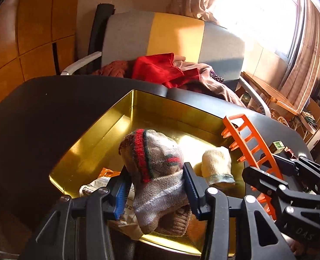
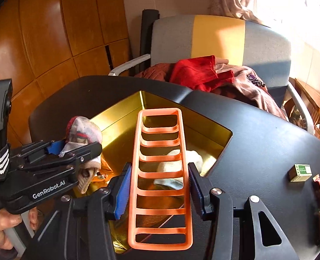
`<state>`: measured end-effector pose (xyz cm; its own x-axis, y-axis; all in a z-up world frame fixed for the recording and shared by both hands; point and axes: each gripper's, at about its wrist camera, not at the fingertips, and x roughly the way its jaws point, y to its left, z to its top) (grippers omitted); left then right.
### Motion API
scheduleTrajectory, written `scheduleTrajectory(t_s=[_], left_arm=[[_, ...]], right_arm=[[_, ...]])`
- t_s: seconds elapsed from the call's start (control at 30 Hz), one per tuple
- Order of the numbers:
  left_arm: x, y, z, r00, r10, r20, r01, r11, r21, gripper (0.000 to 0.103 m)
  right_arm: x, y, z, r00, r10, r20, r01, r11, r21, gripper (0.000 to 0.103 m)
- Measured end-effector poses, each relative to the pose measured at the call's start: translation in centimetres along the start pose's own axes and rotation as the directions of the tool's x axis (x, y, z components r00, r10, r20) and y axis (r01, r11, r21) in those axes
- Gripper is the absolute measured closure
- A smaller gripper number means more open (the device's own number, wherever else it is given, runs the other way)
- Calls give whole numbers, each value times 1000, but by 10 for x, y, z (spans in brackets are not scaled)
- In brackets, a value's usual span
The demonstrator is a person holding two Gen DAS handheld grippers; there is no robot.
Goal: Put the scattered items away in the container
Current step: 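Carry the striped sock and orange rack over the gold box with both grippers, then open the left gripper to drop the striped sock while the right releases the orange rack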
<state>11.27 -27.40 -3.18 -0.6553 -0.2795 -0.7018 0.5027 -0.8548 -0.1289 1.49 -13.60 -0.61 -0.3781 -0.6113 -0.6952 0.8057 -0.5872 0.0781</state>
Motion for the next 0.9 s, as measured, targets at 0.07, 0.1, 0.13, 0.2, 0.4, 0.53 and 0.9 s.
scheduleTrajectory(t_s=[0.07,0.1,0.13,0.2,0.4,0.53,0.9], left_arm=[[-1,2,0,1000,13,5,-13,1000,1,56],[-1,2,1,1000,17,7,-17,1000,1,56],[-2,3,1,1000,23,10,-23,1000,2,56],[1,4,2,999,38,11,-38,999,7,56],[9,8,7,997,81,12,-81,996,24,56],[22,14,11,994,108,-8,-108,994,28,56],[49,14,16,990,136,-42,-133,989,68,48]], right_arm=[[1,1,0,1000,-2,-1,2,1000,-1,53],[2,2,0,1000,-3,-2,3,1000,-2,53],[2,2,1,1000,-2,-3,2,1000,2,53],[4,1,2,1000,0,-4,0,1000,12,53],[15,7,10,1000,-2,-16,2,1000,3,53],[33,13,13,999,-18,-44,17,1000,-9,53],[66,3,4,991,-21,-129,26,999,37,53]])
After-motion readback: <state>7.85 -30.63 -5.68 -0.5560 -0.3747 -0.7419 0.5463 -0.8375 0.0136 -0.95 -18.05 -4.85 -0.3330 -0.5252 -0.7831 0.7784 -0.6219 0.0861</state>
